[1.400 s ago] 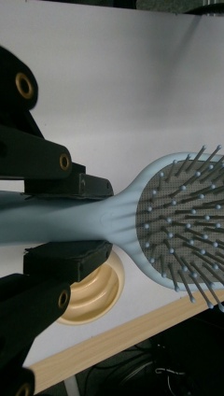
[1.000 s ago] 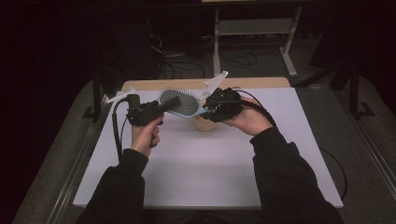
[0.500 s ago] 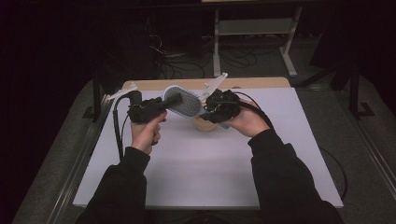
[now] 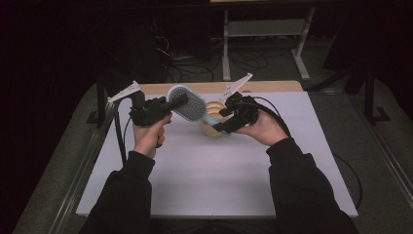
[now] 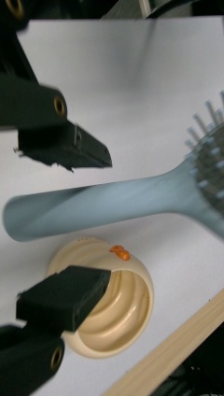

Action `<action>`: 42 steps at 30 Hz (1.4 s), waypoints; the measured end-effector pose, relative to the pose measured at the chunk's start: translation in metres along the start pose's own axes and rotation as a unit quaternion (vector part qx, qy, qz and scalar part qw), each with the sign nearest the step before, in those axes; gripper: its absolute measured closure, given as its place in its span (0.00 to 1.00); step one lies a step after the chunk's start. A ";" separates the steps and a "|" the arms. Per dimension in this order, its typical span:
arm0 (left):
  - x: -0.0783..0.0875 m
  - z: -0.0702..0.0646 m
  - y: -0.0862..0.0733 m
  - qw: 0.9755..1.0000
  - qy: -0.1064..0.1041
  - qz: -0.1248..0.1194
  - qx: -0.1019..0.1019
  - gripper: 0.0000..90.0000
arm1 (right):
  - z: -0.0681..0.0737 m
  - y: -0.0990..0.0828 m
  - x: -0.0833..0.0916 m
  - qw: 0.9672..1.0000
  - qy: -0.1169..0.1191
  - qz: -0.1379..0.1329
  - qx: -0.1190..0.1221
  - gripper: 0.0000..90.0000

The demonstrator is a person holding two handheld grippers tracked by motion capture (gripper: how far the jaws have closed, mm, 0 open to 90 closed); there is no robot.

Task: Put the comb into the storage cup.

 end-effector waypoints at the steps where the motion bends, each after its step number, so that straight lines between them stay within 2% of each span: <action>1: 0.001 0.000 0.002 1.000 0.001 0.001 -0.004 0.63 | -0.001 -0.002 0.000 1.000 0.005 -0.003 -0.010 0.36; 3: 0.002 -0.001 0.005 1.000 -0.001 0.002 -0.009 0.63 | -0.004 -0.006 0.000 0.999 0.013 0.000 -0.034 0.28; 5: 0.002 -0.002 0.008 1.000 0.001 0.000 -0.012 0.63 | -0.005 -0.009 0.001 0.999 0.016 -0.011 -0.044 0.19; 9: 0.003 -0.002 0.015 1.000 0.002 -0.003 -0.015 0.63 | -0.007 -0.012 0.006 0.998 0.024 -0.031 -0.058 0.12; 12: 0.003 -0.002 0.019 1.000 -0.001 -0.001 -0.020 0.63 | -0.009 -0.014 0.008 0.998 0.018 -0.037 -0.056 0.00; 14: 0.004 -0.002 0.023 1.000 -0.001 -0.004 -0.020 0.63 | -0.009 -0.015 0.011 0.997 0.015 -0.041 -0.061 0.00; 20: 0.008 -0.001 0.038 0.999 0.007 -0.008 -0.037 0.63 | -0.014 -0.020 0.016 0.996 0.003 -0.059 -0.071 0.00; 23: 0.010 0.000 0.045 0.999 0.009 -0.013 -0.038 0.63 | -0.016 -0.026 0.018 0.995 0.002 -0.060 -0.081 0.00; 31: 0.013 0.000 0.061 0.998 0.021 -0.017 -0.057 0.63 | -0.019 -0.042 0.024 0.993 0.002 -0.076 -0.087 0.00; 42: 0.001 0.005 0.078 0.997 0.026 -0.009 -0.068 0.63 | -0.026 -0.068 0.035 0.990 -0.007 -0.090 -0.109 0.00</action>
Point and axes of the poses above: each handheld gripper's, and its own axes: x roughly backward along the jaws, y roughly out of its top, z roughly to its left, the point moved 8 cm from there along -x, roughly forward along the jaws, and after that the axes turned 6 degrees about -y, right-handed, at the moved point
